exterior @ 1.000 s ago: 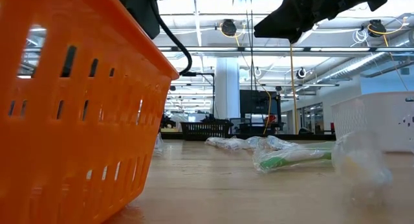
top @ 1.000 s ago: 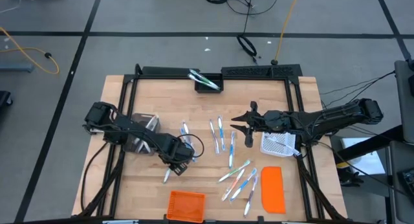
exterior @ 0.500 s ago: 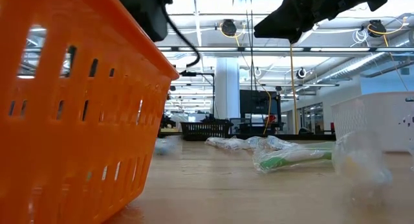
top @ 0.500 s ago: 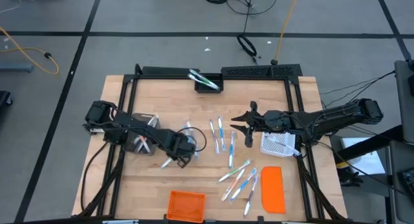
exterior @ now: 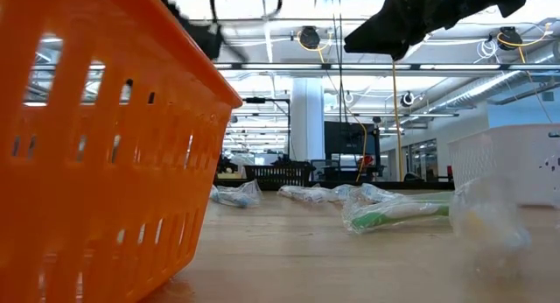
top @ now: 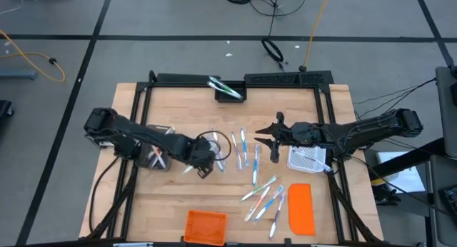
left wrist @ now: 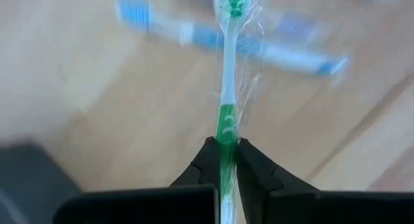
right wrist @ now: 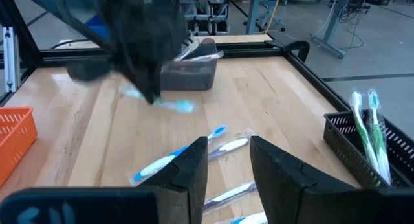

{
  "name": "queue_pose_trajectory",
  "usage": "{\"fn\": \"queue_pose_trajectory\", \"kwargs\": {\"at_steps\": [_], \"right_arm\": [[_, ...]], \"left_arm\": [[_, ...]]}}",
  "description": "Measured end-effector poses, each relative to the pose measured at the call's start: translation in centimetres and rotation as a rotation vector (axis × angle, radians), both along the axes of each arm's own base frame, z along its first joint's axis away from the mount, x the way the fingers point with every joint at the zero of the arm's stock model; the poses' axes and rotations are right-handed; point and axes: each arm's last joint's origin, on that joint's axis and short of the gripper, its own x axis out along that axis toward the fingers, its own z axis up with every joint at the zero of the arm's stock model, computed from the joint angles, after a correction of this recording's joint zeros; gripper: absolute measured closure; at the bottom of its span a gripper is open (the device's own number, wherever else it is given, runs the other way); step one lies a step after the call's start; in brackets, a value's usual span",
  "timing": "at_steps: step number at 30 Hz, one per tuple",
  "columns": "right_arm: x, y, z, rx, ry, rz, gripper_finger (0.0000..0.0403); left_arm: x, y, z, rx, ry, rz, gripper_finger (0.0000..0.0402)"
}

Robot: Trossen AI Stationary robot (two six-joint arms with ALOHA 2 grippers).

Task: Pick & Place Toothbrushes
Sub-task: Put the green toothbrush into the black bin

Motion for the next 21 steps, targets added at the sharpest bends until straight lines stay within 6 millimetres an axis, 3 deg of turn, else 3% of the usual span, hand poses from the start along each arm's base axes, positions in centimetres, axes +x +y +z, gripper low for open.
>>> {"fn": "queue_pose_trajectory", "kwargs": {"at_steps": [8,21], "right_arm": [[-0.2,0.0,-0.9,0.026,-0.071,-0.005,0.0291],[-0.1,0.0,-0.7,0.027,-0.102,-0.004,0.0291]], "left_arm": [[1.7,1.0,4.2,0.176,-0.304,-0.159,0.0399],[4.3,2.2,7.1,0.345,-0.618,-0.356,0.04]]}}
